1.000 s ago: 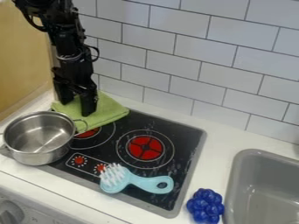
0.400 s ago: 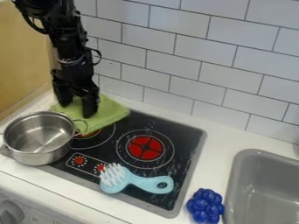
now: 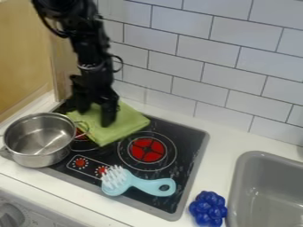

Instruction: Moved the green cloth from the left side of the burner to the right.

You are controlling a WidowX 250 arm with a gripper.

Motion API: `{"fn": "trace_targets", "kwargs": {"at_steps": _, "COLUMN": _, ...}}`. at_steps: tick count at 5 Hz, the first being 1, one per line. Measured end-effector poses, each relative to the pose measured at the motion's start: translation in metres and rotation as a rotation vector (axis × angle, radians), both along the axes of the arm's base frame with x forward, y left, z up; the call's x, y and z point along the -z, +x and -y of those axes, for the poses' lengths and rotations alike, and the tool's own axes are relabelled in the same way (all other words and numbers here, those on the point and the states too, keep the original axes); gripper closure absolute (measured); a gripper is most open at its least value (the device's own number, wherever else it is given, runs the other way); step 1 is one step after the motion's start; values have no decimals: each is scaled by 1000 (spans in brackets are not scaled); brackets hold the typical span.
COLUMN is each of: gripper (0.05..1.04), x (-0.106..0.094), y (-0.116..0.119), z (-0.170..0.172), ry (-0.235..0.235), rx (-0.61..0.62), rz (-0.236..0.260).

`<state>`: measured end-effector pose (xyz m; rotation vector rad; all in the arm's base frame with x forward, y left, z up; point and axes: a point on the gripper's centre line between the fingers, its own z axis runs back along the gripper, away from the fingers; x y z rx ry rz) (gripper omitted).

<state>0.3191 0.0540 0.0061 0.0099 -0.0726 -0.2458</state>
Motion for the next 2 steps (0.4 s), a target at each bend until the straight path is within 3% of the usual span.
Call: {"fn": "trace_targets", "kwargs": {"at_steps": 2, "gripper": 85, "x": 0, "y": 0, "z": 42, "ry": 21, "rx": 98, "rz": 2}}
